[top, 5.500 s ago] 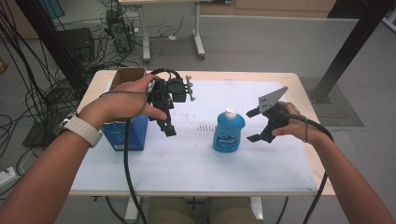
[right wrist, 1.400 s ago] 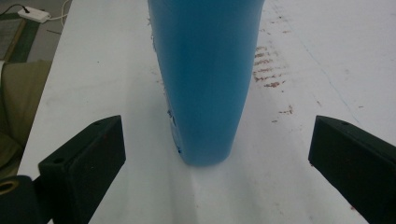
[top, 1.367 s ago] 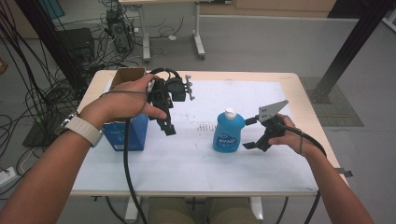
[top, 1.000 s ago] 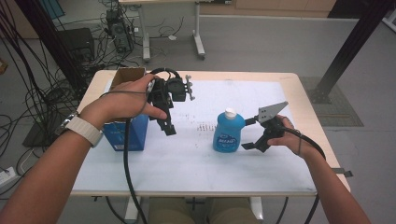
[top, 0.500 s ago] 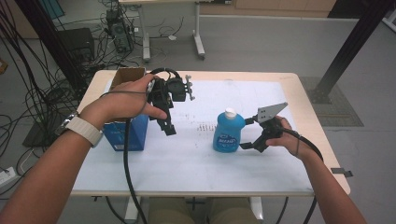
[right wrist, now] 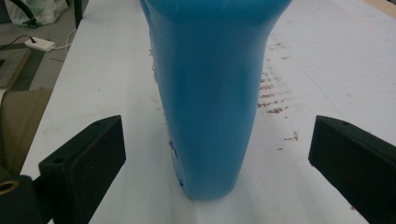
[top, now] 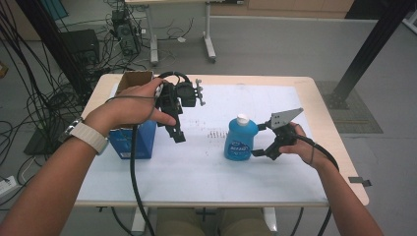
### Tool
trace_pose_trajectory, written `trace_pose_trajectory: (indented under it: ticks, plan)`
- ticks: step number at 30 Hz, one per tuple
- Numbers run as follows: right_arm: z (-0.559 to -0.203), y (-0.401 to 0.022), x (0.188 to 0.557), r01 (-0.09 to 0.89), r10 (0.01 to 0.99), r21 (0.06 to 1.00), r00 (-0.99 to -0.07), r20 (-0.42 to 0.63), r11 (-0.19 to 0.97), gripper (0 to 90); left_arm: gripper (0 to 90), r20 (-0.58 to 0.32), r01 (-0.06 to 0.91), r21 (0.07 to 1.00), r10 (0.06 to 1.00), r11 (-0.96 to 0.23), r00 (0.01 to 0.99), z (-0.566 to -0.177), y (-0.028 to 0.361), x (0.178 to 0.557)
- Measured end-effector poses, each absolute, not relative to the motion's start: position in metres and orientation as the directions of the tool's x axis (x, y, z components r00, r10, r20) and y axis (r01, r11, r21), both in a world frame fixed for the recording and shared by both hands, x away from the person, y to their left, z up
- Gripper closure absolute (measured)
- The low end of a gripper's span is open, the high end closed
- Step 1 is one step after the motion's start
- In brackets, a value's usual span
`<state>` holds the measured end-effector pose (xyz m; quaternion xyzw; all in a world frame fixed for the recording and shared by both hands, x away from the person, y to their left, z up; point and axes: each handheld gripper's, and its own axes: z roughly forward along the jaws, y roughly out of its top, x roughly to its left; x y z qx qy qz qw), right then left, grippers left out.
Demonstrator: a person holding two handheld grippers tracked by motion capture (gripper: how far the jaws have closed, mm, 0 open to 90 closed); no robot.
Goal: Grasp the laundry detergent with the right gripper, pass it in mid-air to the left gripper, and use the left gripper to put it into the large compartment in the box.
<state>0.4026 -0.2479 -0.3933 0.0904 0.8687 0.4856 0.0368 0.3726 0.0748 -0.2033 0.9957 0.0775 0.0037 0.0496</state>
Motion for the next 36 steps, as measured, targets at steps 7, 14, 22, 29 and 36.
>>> trace_pose_trajectory:
  ticks: [7,14,22,29,36]
  plan:
    - [-0.3948,-0.2462,0.4024,0.121,0.194,0.859,-0.981,0.025,0.497,3.7,8.0,0.001,0.154,0.103,0.155,-0.983,0.988,-0.2034,0.0749,0.3725]
    - [-0.3969,-0.2457,0.4025,0.117,0.198,0.875,-0.980,0.025,0.470,3.6,8.1,0.000,0.155,0.101,0.156,-0.983,0.988,-0.2035,0.0753,0.3726]
    - [-0.3971,-0.2440,0.4028,0.110,0.199,0.881,-0.980,0.019,0.461,3.4,8.1,0.000,0.157,0.100,0.157,-0.983,0.988,-0.2036,0.0750,0.3730]
    - [-0.3974,-0.2446,0.4031,0.115,0.203,0.879,-0.979,0.021,0.463,3.3,8.1,-0.001,0.157,0.103,0.157,-0.982,0.988,-0.2041,0.0747,0.3733]
    - [-0.3987,-0.2438,0.4027,0.122,0.211,0.876,-0.977,0.024,0.466,2.5,8.1,0.001,0.156,0.101,0.157,-0.983,0.988,-0.2038,0.0754,0.3732]
